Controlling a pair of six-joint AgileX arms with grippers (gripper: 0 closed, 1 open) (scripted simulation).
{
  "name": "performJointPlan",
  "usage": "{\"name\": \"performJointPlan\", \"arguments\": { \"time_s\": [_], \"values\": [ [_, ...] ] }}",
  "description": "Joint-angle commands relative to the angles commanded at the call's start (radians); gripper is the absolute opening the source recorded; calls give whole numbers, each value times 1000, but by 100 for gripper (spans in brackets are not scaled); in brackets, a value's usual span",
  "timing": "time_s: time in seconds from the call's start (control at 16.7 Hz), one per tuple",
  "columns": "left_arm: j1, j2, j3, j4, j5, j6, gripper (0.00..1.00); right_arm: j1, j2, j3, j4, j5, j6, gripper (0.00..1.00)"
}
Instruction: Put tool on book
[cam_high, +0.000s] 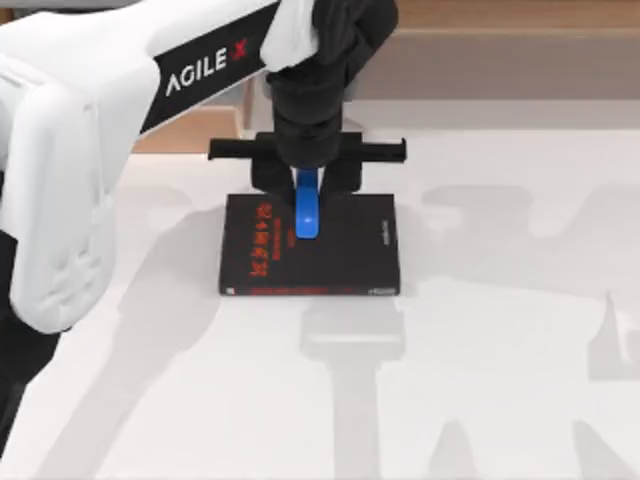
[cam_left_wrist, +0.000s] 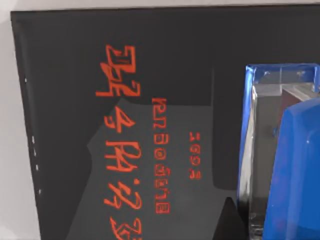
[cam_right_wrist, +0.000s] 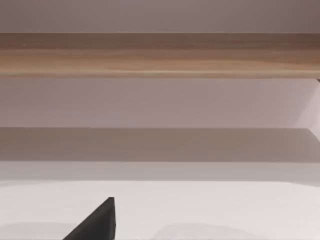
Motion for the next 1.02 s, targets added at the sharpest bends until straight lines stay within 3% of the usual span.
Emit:
{"name": "performJointPlan", "arguments": {
  "time_s": [0.84,1.02],
  "values": [
    [1,20,-67,86,1,2,0,0,0,0,0,0,0,100],
    [1,20,-67,86,1,2,23,0,0,0,0,0,0,100]
  ]
}}
